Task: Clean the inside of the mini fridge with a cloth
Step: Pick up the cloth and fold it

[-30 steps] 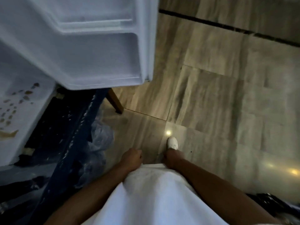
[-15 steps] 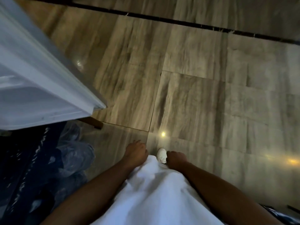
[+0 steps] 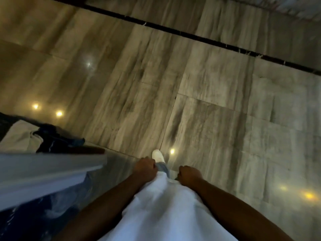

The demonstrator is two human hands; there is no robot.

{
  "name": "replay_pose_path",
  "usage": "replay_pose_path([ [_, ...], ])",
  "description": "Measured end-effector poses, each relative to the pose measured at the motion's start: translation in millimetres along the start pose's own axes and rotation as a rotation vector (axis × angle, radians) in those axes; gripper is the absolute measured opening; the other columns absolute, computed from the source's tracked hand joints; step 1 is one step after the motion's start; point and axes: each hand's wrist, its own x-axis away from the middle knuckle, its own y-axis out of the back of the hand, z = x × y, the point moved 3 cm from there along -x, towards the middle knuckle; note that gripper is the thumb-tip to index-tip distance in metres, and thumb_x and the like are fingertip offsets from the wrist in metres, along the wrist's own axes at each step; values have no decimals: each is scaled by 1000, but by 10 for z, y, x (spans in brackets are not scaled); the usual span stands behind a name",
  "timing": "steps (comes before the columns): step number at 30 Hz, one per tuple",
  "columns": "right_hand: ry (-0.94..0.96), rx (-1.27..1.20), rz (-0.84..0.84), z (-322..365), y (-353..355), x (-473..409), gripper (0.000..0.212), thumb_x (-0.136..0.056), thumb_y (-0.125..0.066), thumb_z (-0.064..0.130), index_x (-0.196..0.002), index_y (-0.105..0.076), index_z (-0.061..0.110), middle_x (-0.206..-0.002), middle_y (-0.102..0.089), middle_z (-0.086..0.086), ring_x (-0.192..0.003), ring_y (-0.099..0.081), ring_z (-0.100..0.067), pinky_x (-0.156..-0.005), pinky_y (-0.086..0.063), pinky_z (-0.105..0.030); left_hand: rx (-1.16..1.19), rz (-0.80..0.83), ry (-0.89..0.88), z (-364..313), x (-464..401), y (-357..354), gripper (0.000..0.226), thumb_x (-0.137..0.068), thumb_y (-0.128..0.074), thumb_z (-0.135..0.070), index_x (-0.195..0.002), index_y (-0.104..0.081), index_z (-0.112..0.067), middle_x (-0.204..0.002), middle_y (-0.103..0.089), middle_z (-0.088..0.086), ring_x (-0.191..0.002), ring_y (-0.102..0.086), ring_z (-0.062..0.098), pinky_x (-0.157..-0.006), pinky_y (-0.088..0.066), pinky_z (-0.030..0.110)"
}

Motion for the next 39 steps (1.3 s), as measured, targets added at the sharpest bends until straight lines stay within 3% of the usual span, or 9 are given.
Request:
replay_pose_path([
  [7, 115, 171, -92, 434, 1298, -797, 30, -99, -43, 33, -116, -59, 15, -122, -61, -9, -114, -60, -28, -89, -47, -37, 132, 43, 184, 285, -575, 624, 26, -93, -50, -35, -97, -66, -15, -111, -66, 13, -101, -63, 31, -81, -47, 35],
  [13, 240, 292, -16, 918, 2114, -1678, 23, -97, -46, 27, -106, -63, 14, -105, -69, -11, -96, -66, -33, -73, -46, -36, 295, -14, 381, 584, -1145, 1024, 27, -93, -49, -32, -97, -64, -10, -109, -66, 16, -101, -62, 33, -81, -47, 33],
  [18, 345, 498, -21, 1345, 2821, -2355, 37, -99, -42, 44, -112, -65, 18, -115, -69, -7, -105, -66, -27, -87, -49, -36, 466, -221, 575, 788, -1445, 1579, 31, -86, -43, -38, -80, -61, -13, -95, -66, 17, -92, -63, 36, -72, -47, 35],
  [20, 374, 583, 43, 1540, 2980, -2530, 41, -98, -43, 50, -116, -63, 19, -120, -67, -8, -110, -64, -27, -92, -48, -37, 505, -279, 643, 913, -1471, 1762, 35, -82, -39, -41, -80, -62, -14, -94, -66, 18, -90, -62, 37, -69, -45, 35],
  [26, 528, 789, 185, 2383, 3236, -3013, 29, -94, -49, 39, -107, -64, 19, -120, -66, -8, -111, -63, -27, -88, -47, -30, 687, -339, 854, 1319, -1539, 1970, 29, -93, -49, -36, -98, -67, -14, -104, -63, 13, -96, -61, 31, -71, -41, 32],
  [29, 590, 917, 230, 2974, 3275, -3206, 20, -96, -49, 38, -96, -63, 24, -123, -66, -7, -115, -62, -28, -91, -48, -32, 826, -394, 980, 1639, -1505, 1982, 25, -93, -50, -35, -90, -66, -16, -98, -65, 10, -89, -61, 25, -71, -42, 30],
  [31, 620, 1015, 233, 3442, 3305, -3295, 20, -96, -50, 35, -103, -65, 23, -125, -66, -7, -115, -63, -29, -89, -49, -34, 929, -403, 1025, 1882, -1445, 2052, 22, -92, -50, -35, -82, -62, -19, -90, -62, 8, -87, -62, 25, -69, -42, 29],
  [34, 717, 1071, 196, 4107, 3327, -3339, 15, -92, -51, 39, -84, -54, 27, -116, -68, -7, -109, -65, -28, -81, -48, -33, 1006, -412, 1059, 2160, -1364, 2139, 26, -92, -49, -35, -90, -65, -15, -99, -66, 12, -93, -64, 28, -74, -47, 33],
  [39, 955, 1233, 152, 5103, 3213, -3254, 31, -92, -49, 39, -108, -66, 19, -116, -69, -8, -107, -65, -30, -85, -51, -35, 1150, -454, 1161, 2466, -1189, 2142, 25, -95, -47, -33, -96, -64, -14, -106, -64, 11, -97, -62, 27, -80, -49, 35],
])
